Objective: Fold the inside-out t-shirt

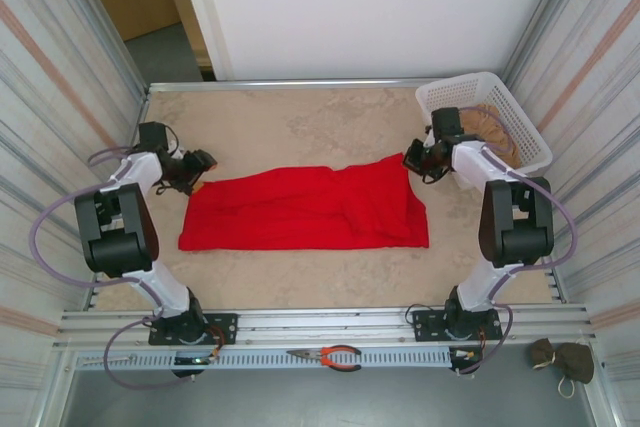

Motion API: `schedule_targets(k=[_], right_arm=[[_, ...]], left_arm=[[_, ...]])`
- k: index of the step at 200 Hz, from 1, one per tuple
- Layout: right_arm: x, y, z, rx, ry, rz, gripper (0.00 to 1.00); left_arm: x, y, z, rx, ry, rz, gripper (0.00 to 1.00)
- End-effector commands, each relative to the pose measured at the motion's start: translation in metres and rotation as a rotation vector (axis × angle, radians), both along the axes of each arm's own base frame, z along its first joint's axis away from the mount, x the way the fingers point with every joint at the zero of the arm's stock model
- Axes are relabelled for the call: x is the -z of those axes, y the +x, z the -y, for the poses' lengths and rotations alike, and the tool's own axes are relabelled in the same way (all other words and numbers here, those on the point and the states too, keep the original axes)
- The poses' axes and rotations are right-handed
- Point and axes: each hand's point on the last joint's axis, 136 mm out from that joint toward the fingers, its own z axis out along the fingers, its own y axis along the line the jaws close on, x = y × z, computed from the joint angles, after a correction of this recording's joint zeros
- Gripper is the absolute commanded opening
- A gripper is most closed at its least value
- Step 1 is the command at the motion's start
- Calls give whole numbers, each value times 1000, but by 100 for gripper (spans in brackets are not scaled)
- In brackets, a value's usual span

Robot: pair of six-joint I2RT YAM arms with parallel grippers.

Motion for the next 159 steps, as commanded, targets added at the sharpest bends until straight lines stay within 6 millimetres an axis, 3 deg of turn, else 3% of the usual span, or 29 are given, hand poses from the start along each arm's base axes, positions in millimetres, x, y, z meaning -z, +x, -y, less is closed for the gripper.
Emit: schedule_targets(k=[1, 7, 22, 36, 62, 100, 159], right_arm=[[-3, 10, 10, -19, -4, 10, 0], [0, 12, 12, -18, -4, 4, 1], [4, 9, 16, -4, -22, -11, 47], [2, 0, 10, -6, -19, -6, 58], [-6, -23, -14, -38, -11, 22, 55], [8, -63, -53, -95, 9, -6, 43], [56, -105, -49, -7, 40, -122, 40]], left_arm=[[-20, 1, -10, 5, 6, 38, 63], [-21, 1, -9, 10, 4, 41, 63], [-23, -4, -7, 23, 6, 40, 63], [-20, -8, -6, 26, 18, 34, 63], [-16, -10, -6, 80, 99, 6, 63], [-14, 6, 0, 251, 306, -60, 56], [12, 13, -7, 449, 633, -215, 54]])
